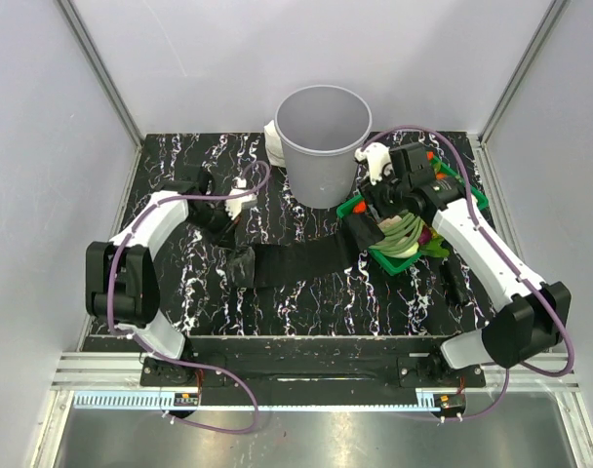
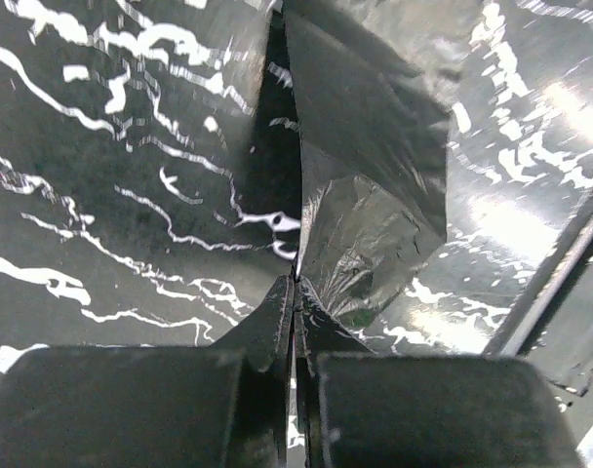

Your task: Put the trash bags into the trash bin

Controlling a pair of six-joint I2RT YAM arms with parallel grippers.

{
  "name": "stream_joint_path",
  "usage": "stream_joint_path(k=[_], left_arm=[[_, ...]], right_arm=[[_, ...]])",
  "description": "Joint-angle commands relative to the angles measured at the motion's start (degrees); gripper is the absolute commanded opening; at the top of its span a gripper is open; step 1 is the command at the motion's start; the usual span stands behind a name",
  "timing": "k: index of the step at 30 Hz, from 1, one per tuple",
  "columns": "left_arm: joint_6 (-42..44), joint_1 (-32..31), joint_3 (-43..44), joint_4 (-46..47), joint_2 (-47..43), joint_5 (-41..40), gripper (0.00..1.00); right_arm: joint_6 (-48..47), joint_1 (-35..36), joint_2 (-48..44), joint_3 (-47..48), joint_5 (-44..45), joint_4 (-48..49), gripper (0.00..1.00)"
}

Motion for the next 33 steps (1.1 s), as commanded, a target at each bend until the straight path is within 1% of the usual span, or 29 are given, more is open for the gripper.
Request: stream_joint_path(k=[1, 4, 7, 8, 11, 14, 16, 21, 24, 29, 31, 32, 33], left_arm=[[-1.8, 0.1, 4.1, -2.9, -4.6, 13.2, 0.00], [-2.3, 0.1, 5.1, -3.3, -5.7, 20.1, 0.00], [-1.3, 0.1, 5.1, -3.2, -7.0, 25.0, 0.00], [-1.3, 0.1, 5.1, -2.9, -7.4, 26.1, 0.00], [-2.6, 0.1, 4.4, -1.2, -8.4, 27.4, 0.00], [-4.1, -0.3, 3.7, 0.9, -9.2, 27.1, 0.00], [-5.3, -0.4, 2.9, 2.2, -9.9, 27.4, 0.00], [-12.2, -0.7, 0.1, 9.0, -12.5, 27.7, 0.00], [-15.1, -1.4, -1.4, 12.2, -14.4, 27.3, 0.00], [-16.9, -3.0, -2.8, 14.5, -15.4, 27.2, 0.00], [-17.7, -3.8, -3.1, 15.4, -15.5, 27.4, 0.00], [-18.0, -4.1, -3.4, 15.9, -15.6, 27.5, 0.00], [-18.3, -4.2, -3.6, 16.4, -15.7, 27.7, 0.00]], right_arm=[[-1.5, 3.4, 2.6, 4.7, -11.1, -2.1, 0.54], [0.8, 4.9, 3.4, 3.3, -19.5, 3.1, 0.55], [3.7, 5.7, 5.1, 2.1, -27.6, 9.0, 0.60], [3.8, 6.4, 6.3, 2.5, -29.9, 9.5, 0.64], [2.9, 9.9, 9.8, 4.5, -32.9, 9.5, 0.85], [2.7, 13.2, 12.2, 4.9, -33.5, 12.3, 0.88], [3.3, 14.9, 13.9, 5.3, -32.7, 14.1, 0.89], [7.5, 17.3, 17.7, 6.9, -32.3, 18.9, 0.89], [9.8, 18.3, 20.4, 9.1, -32.0, 19.5, 0.86], [11.9, 19.1, 23.6, 11.5, -32.1, 20.6, 0.83], [12.7, 19.3, 24.6, 11.9, -31.9, 21.2, 0.81], [13.1, 19.4, 25.0, 12.2, -31.4, 21.5, 0.76], [13.3, 19.4, 25.4, 12.6, -31.3, 21.4, 0.69]])
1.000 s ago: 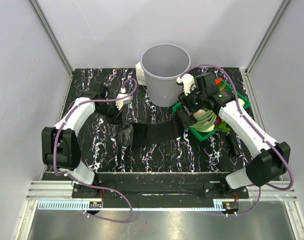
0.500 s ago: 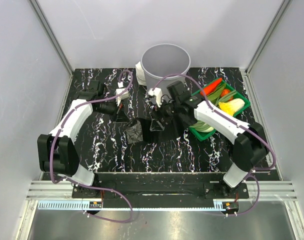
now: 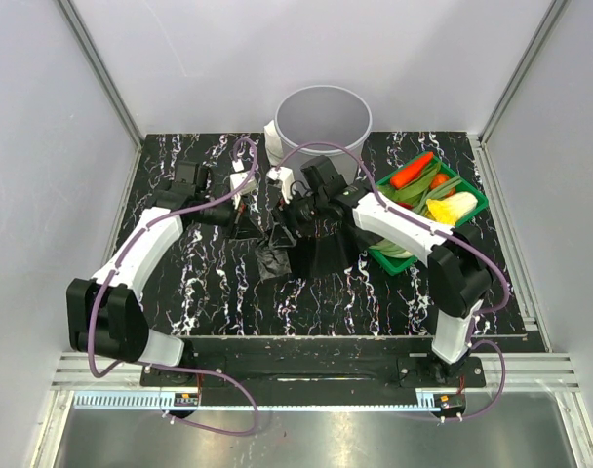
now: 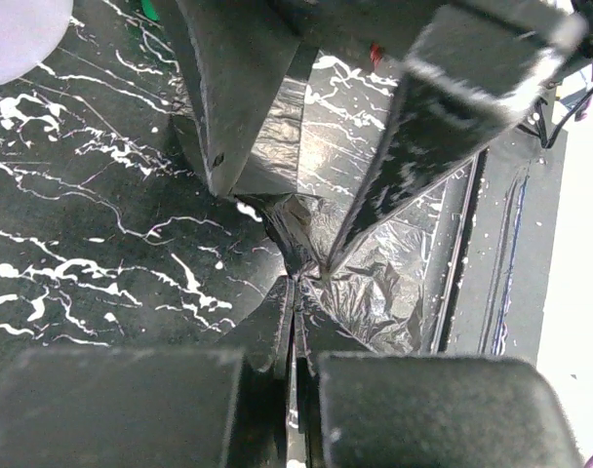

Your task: Put the trash bags into the trash bin

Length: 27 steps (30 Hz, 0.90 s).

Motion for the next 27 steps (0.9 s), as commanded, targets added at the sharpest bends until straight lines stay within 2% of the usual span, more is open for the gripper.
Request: stream_joint_path(k=[1, 4, 6, 9, 14, 16, 18, 21, 27], left_arm=[[-2.8, -1.1, -1.2, 5.1, -2.4, 3.0, 0.00], [-3.1, -1.2, -2.1, 5.7, -3.2, 3.1, 0.00], [-2.8, -1.2, -2.5, 5.7, -3.8, 3.1, 0.00], [-2.3, -1.2, -2.9, 5.8, -4.4, 3.5, 0.10], [-0.7, -0.1, -3.2, 5.0, -5.1, 4.5, 0.40], [-0.3, 0.8, -3.3, 5.0, -5.4, 6.0, 0.54], [0.6, 1.8, -3.9, 5.0, -5.4, 7.2, 0.62], [2.3, 2.5, -4.6, 5.1, -6.0, 7.2, 0.67], [6.7, 2.8, -6.4, 6.0, -6.2, 10.8, 0.69]], right_arm=[[2.5, 0.9, 1.6, 3.4, 0.0, 3.1, 0.57], [2.2, 0.8, 1.1, 2.8, 0.7, 3.1, 0.19], [2.0, 0.9, 0.2, 1.9, 2.4, 3.0, 0.00], [0.9, 0.7, -1.2, 0.9, 4.4, 2.8, 0.00], [-0.5, -0.4, -3.2, -0.4, 3.6, 1.7, 0.00], [0.0, -2.0, -3.6, -0.5, -0.3, 1.4, 0.00], [1.3, -4.4, -3.6, 0.0, -5.1, 0.7, 0.00], [3.4, -7.6, -3.5, 1.1, -12.4, 0.0, 0.00], [1.9, -9.1, -3.9, 3.3, -18.6, -4.3, 0.00]])
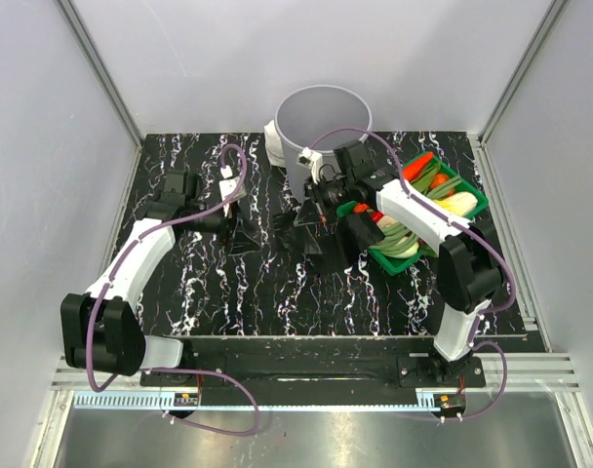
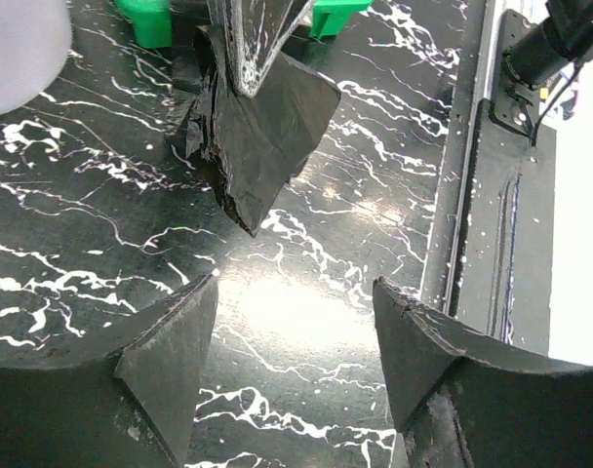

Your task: Put the trash bags into the trash bin

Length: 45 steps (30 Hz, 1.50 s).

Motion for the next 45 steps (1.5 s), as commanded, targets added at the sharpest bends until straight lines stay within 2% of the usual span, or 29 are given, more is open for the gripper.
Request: stream_joint_path(k=[1, 11, 24, 29, 34, 36, 40, 45], left_arm=[[5.6, 0.2, -1.2, 2.8, -1.3, 6.4, 0.69], [0.7, -0.3, -2.0, 14.5, 3.6, 7.2, 0.68], [-2.7, -4.8, -2.6, 17.9, 4.9, 10.8, 0.65], [-3.1, -5.2, -2.1, 18.0, 6.2, 12.1, 0.46], [-1.9, -5.5, -1.3, 15.6, 6.5, 13.4, 0.35], [-0.3, -5.5, -1.1, 14.0, 6.3, 13.7, 0.26], [3.0, -5.4, -0.5, 9.4, 6.2, 14.9, 0.00], [15.8, -5.4, 3.3, -5.7, 6.1, 15.2, 0.00]], right_arm=[[-0.5, 0.6, -3.4, 4.0, -9.5, -3.6, 0.00], [-0.1, 0.7, -1.3, 7.6, -15.3, -6.8, 0.00], [-0.4, 0.6, -0.2, 8.3, -14.8, -7.2, 0.00], [-0.4, 0.6, -0.3, 8.0, -15.1, -7.3, 0.00], [-0.5, 0.6, -0.4, 7.7, -14.6, -7.3, 0.00], [-0.6, 0.6, -0.6, 7.6, -14.5, -7.3, 0.00], [-1.7, 0.5, -0.3, 7.6, -14.3, -8.2, 0.00], [-4.6, 0.0, 0.2, 9.0, -15.0, -12.3, 0.00]])
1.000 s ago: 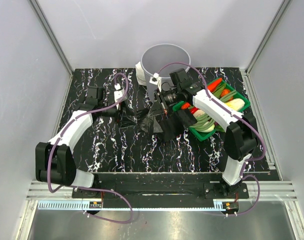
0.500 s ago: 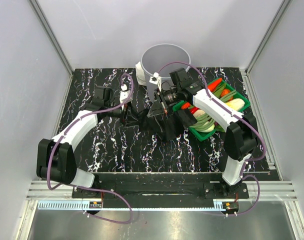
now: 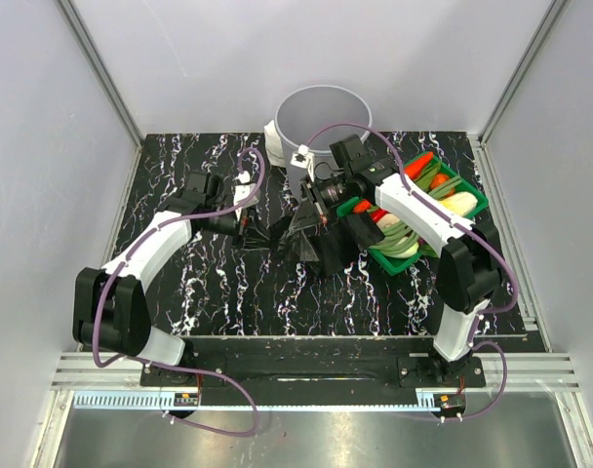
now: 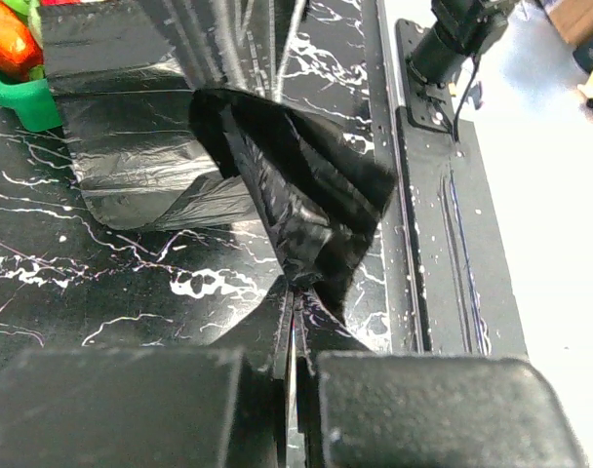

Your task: Put the trash bags into the trash bin

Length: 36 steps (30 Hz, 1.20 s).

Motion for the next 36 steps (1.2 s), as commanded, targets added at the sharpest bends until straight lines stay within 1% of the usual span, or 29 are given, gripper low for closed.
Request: stream_joint_path(k=[1, 3, 5, 12, 13, 15, 17, 19, 21, 26, 27, 30, 36], left_arm=[[13.9, 0.0, 4.8, -13.8, -0.8, 4.0, 0.00], [16.6, 0.5, 5.7, -16.7, -1.3, 4.4, 0.00], [17.0, 1.1, 6.0, -17.7, -1.9, 4.8, 0.00], [16.9, 1.6, 6.5, -18.2, -3.7, 5.0, 0.00], [16.7, 1.6, 6.5, -18.1, -3.8, 5.0, 0.00], [16.5, 1.6, 6.6, -18.1, -3.7, 4.8, 0.00], [15.9, 1.6, 7.1, -18.0, -3.3, 4.2, 0.00], [12.2, 1.6, 7.2, -15.3, -2.9, 2.9, 0.00], [5.4, 1.7, 6.6, -9.4, -2.9, 0.8, 0.00], [-10.4, 1.7, 1.7, 7.9, -6.7, -7.0, 0.00], [-11.8, 1.7, 1.0, 10.0, -7.1, -7.8, 0.00], [-13.9, 1.3, 0.4, 12.4, -7.9, -10.4, 0.00], [-15.2, -0.7, -1.1, 14.9, -9.3, -15.7, 0.00]], right_arm=[[-4.5, -0.4, 0.4, 3.4, -1.9, -5.1, 0.00], [-8.3, -0.9, 1.2, 5.5, -3.2, -9.8, 0.00], [-11.2, -1.1, 1.9, 7.4, -4.2, -15.0, 0.00], [-17.2, -1.1, 3.5, 9.3, -4.2, -22.2, 0.01], [-17.4, -1.1, 3.5, 9.4, -4.1, -22.3, 0.04], [-17.3, -1.1, 3.4, 9.4, -3.5, -22.3, 0.16], [-16.8, -1.2, 3.2, 9.8, -2.4, -22.2, 0.35], [-16.0, -1.2, 2.7, 10.3, 0.0, -22.2, 0.49], [-15.3, -1.2, 1.4, 10.6, 3.4, -22.1, 0.54], [-13.3, -0.9, -2.3, 9.3, 7.9, -21.3, 0.55], [-12.3, -0.7, -2.9, 8.8, 8.6, -20.4, 0.55], [-8.6, 1.2, -4.2, 7.2, 13.2, -16.4, 0.55], [-1.7, 4.2, -1.0, 10.5, 15.2, -12.3, 0.56]])
